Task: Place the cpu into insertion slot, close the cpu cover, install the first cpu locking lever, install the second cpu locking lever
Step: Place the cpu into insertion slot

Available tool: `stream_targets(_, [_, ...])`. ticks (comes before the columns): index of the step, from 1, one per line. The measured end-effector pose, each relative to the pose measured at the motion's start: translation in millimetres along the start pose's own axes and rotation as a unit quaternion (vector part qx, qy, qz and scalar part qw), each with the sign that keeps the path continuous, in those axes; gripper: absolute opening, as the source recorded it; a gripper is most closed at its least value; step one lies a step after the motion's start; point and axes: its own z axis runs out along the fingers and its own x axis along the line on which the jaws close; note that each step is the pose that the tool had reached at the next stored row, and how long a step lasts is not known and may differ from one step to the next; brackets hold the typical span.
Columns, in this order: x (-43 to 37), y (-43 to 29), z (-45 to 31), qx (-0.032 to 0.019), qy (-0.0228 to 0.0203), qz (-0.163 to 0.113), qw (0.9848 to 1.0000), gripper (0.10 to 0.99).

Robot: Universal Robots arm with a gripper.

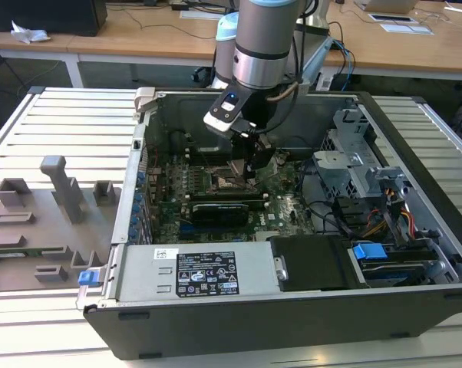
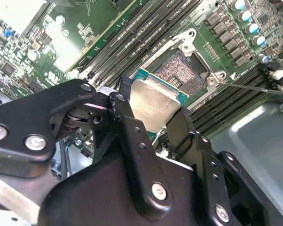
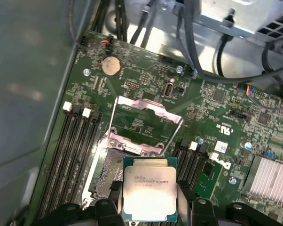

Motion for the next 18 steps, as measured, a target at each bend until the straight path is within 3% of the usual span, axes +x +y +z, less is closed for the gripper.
stream_targets(5, [0.0, 0.0, 0.7, 0.0020, -0.0010, 0.045, 0.9990, 0.545])
stream_targets(9, [0.0, 0.0, 1.1, 0.0039, -0.0017, 0.090, 0.9959, 0.545])
stream_targets(12, [0.0, 0.1, 1.6, 0.0051, -0.0015, 0.123, 0.9924, 0.545])
stream_targets(18, [0.0, 0.1, 1.6, 0.0053, -0.0015, 0.127, 0.9919, 0.545])
